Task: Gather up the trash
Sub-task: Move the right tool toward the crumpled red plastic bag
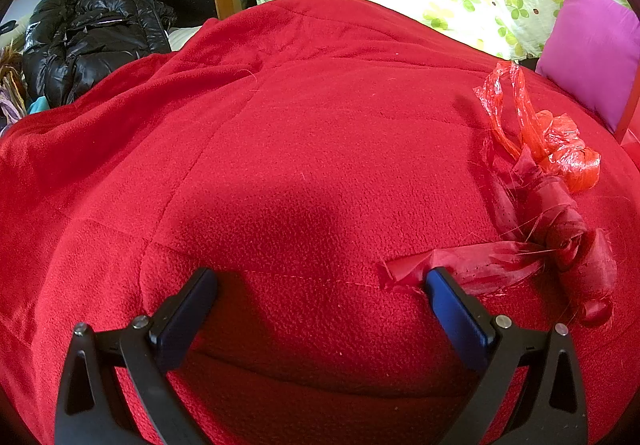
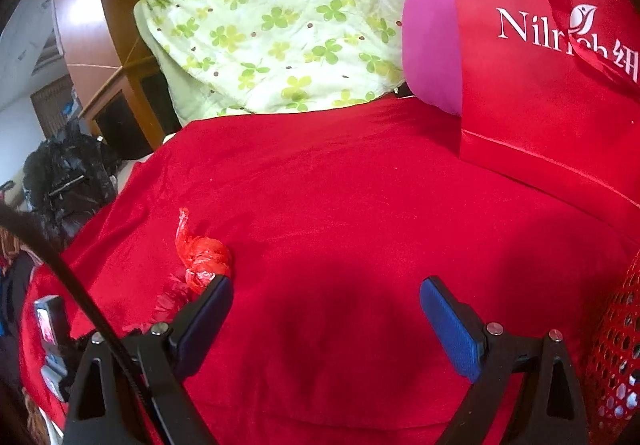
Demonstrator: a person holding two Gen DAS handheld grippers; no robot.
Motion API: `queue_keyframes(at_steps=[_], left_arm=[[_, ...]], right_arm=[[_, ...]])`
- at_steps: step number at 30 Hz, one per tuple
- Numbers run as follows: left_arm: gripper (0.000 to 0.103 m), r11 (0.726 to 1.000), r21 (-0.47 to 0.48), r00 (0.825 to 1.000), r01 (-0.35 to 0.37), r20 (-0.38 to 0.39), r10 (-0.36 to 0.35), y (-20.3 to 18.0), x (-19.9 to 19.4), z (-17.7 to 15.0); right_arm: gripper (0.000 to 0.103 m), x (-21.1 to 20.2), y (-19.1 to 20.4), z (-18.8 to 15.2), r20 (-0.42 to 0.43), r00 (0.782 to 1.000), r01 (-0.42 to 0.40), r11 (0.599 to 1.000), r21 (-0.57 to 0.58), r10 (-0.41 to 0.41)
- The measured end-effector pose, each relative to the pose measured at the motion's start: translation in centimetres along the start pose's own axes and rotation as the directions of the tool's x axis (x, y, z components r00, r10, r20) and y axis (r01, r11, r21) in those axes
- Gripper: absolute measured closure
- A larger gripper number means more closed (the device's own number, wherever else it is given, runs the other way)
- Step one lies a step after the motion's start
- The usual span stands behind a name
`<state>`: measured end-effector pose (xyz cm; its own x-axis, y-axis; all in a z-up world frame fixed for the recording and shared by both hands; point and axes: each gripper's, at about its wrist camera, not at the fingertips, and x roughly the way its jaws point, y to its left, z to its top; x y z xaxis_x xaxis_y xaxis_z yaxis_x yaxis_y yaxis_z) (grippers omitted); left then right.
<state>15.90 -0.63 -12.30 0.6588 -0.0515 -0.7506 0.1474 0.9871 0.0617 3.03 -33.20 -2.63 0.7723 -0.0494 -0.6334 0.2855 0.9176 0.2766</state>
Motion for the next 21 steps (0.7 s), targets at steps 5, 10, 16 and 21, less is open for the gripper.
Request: queue_keyframes(at_steps=[5, 10, 16, 21], left_arm=[[0.000, 1.000, 0.000, 1.000, 0.000, 0.000, 0.000, 0.0, 0.0, 0.0], [0.000, 1.000, 0.000, 1.000, 0.000, 0.000, 0.000, 0.0, 0.0, 0.0], [0.000, 1.000, 0.000, 1.000, 0.000, 0.000, 0.000, 0.0, 0.0, 0.0], [0.000, 1.000, 0.000, 1.000, 0.000, 0.000, 0.000, 0.1, 0.0, 0.0]], right_arm=[[0.007, -0.2, -1.0, 0.3, 0.003, 1.000, -0.006, 0.999, 0.042, 0.006], [0.007, 0.0, -1.3, 0.3, -0.023, 1.000, -0.016, 0.997, 0.071, 0.018], [0.007, 0.5, 0.2, 0.5, -0.021, 1.000, -0.018, 0.998, 0.064, 0.019], [0.007, 1.2, 1.5, 0.6, -0.024, 0.999, -0.031, 0.996, 0.086, 0.034]])
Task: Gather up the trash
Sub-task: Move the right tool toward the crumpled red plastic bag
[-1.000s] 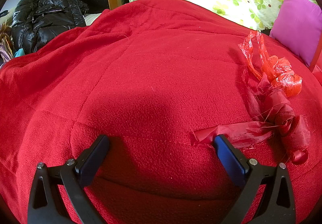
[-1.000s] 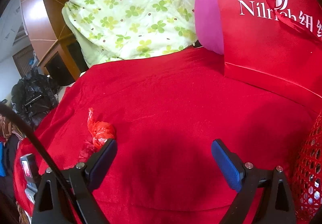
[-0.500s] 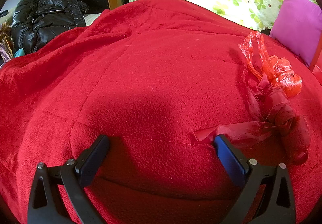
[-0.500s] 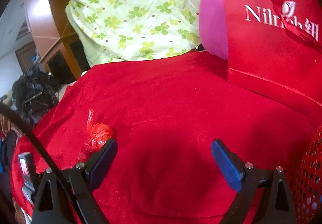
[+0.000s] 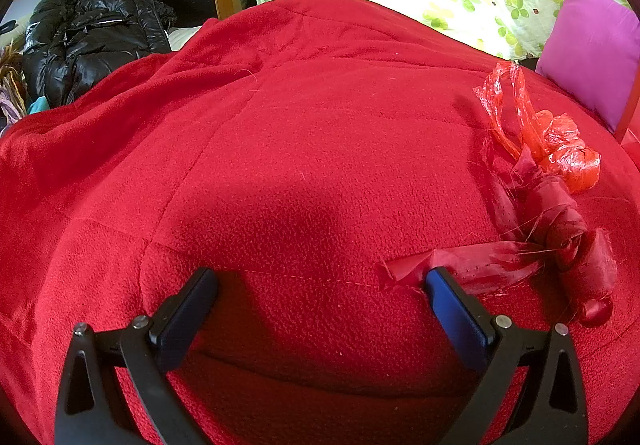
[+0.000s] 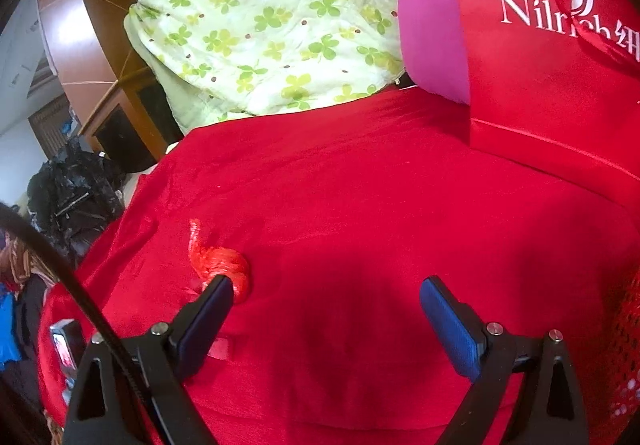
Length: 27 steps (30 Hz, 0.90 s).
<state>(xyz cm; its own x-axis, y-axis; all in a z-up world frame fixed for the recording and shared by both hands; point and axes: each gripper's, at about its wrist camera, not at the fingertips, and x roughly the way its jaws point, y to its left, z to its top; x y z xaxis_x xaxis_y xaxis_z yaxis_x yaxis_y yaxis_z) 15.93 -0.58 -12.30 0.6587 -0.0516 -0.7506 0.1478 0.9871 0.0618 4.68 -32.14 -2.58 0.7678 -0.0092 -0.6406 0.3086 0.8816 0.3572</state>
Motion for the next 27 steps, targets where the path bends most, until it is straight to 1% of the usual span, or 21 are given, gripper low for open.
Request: queue_keyframes(at_steps=[6, 17, 23, 27], left_arm=[[0.000, 1.000, 0.000, 1.000, 0.000, 0.000, 0.000, 0.0, 0.0, 0.0], [0.000, 1.000, 0.000, 1.000, 0.000, 0.000, 0.000, 0.0, 0.0, 0.0], [0.000, 1.000, 0.000, 1.000, 0.000, 0.000, 0.000, 0.0, 0.0, 0.0], [0.000, 1.000, 0.001, 1.000, 0.000, 0.000, 0.000, 0.0, 0.0, 0.0]], right_arm=[[0.007, 0.6, 1.2, -0.1, 0.003, 1.000, 0.009, 0.999, -0.036, -0.009], [0.007, 0.9, 1.7, -0.1, 0.006, 1.000, 0.005, 0.998, -0.063, -0.005], [0.007, 0.3, 1.3, 0.1, 0.008, 1.000, -0.004, 0.999, -0.032, 0.004], [0.007, -0.8, 1.4, 0.5, 0.037, 0.999, -0.012, 1.000, -0.025, 0.013]])
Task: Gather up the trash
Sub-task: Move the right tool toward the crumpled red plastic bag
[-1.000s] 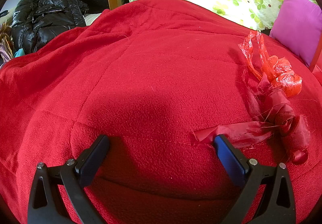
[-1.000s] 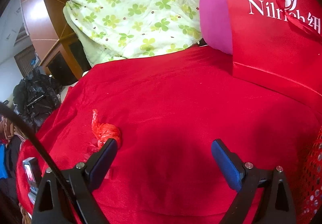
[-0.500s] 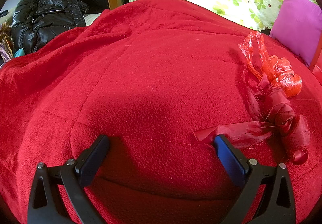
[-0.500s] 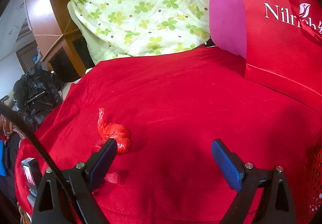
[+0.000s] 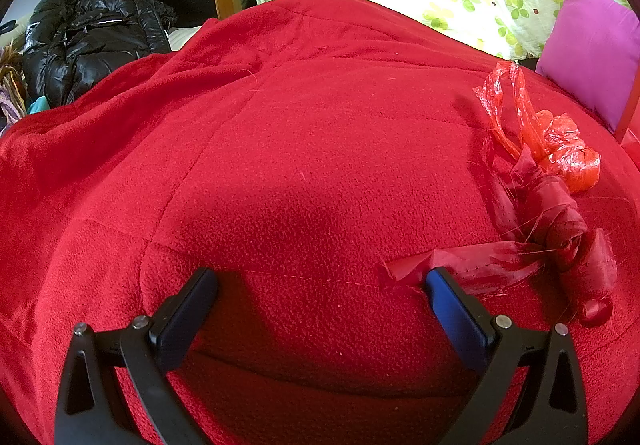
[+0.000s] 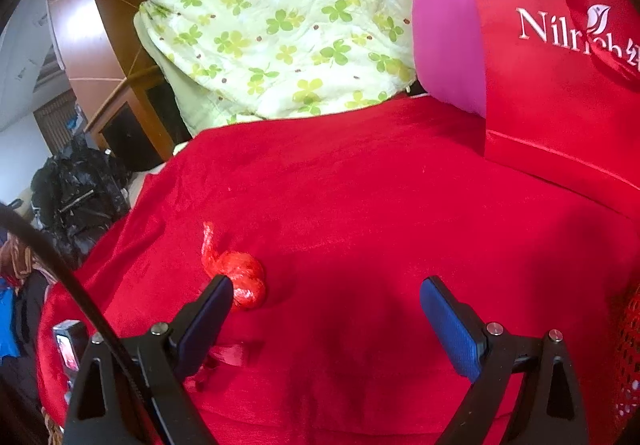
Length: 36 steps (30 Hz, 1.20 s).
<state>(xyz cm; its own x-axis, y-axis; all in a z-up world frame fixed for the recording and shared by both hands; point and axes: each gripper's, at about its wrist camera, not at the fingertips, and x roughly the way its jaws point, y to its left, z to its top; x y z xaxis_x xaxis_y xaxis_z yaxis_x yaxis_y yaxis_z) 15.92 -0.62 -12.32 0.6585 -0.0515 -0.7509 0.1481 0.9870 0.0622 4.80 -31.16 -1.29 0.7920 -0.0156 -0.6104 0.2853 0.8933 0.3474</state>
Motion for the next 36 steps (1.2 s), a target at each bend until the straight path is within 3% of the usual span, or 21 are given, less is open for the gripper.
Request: queue_keyframes(at_steps=[9, 18, 22, 36], left_arm=[[0.000, 1.000, 0.000, 1.000, 0.000, 0.000, 0.000, 0.0, 0.0, 0.0], [0.000, 1.000, 0.000, 1.000, 0.000, 0.000, 0.000, 0.0, 0.0, 0.0], [0.000, 1.000, 0.000, 1.000, 0.000, 0.000, 0.000, 0.0, 0.0, 0.0], [0.000, 1.000, 0.001, 1.000, 0.000, 0.000, 0.000, 0.0, 0.1, 0.1]], right_arm=[[0.007, -1.6, -0.7, 2.0, 0.047, 0.998, -0.043, 0.997, 0.060, 0.040], [0.007, -0.4, 0.4, 2.2, 0.051, 0.994, -0.106, 0.989, 0.104, 0.102], [0.007, 1.5, 0.5, 1.6, -0.011, 0.995, -0.098, 0.989, 0.107, 0.100], [0.007, 1.8, 0.6, 0.6, -0.013, 0.997, -0.072, 0.992, 0.100, 0.074]])
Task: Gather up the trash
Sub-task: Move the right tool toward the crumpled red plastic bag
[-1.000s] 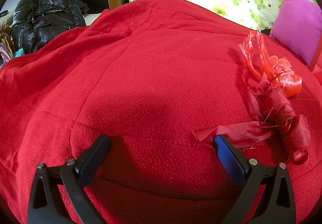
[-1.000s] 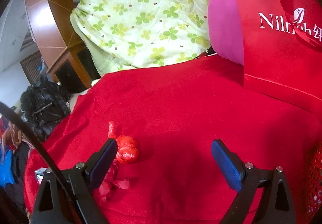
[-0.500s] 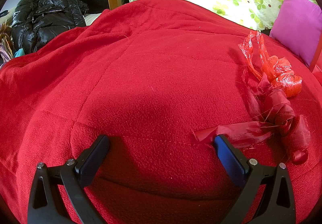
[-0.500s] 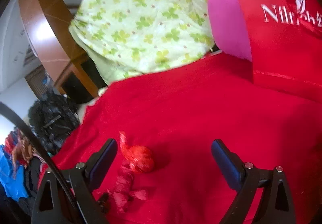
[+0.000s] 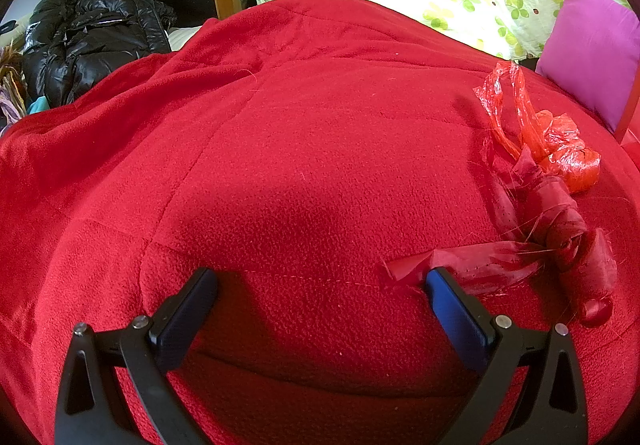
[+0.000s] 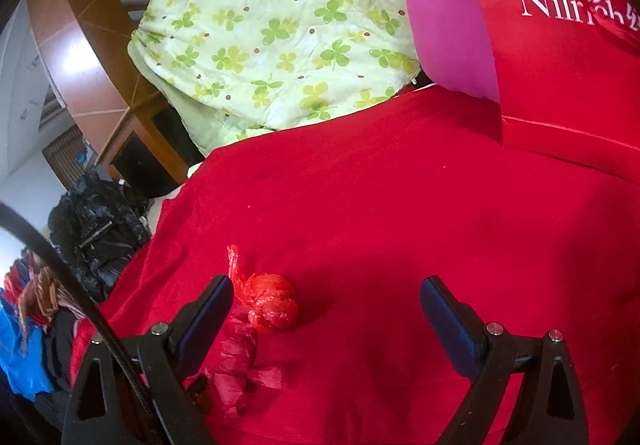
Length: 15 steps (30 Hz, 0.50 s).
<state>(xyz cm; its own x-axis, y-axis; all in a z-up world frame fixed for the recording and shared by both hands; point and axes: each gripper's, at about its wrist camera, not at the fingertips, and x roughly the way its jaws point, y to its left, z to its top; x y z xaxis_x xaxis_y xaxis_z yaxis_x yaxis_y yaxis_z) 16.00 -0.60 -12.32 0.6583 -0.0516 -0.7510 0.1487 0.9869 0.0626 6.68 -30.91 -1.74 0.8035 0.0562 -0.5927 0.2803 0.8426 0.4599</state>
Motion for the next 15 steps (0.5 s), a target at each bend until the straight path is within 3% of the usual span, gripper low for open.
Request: queue_keyframes(at_steps=[10, 15], left_arm=[[0.000, 1.000, 0.000, 1.000, 0.000, 0.000, 0.000, 0.0, 0.0, 0.0], [0.000, 1.000, 0.000, 1.000, 0.000, 0.000, 0.000, 0.0, 0.0, 0.0]], right_arm=[[0.007, 0.8, 0.9, -0.8, -0.037, 0.999, -0.022, 0.998, -0.055, 0.020], [0.007, 1.6, 0.7, -0.9, -0.079, 0.995, -0.066, 0.998, -0.022, 0.064]])
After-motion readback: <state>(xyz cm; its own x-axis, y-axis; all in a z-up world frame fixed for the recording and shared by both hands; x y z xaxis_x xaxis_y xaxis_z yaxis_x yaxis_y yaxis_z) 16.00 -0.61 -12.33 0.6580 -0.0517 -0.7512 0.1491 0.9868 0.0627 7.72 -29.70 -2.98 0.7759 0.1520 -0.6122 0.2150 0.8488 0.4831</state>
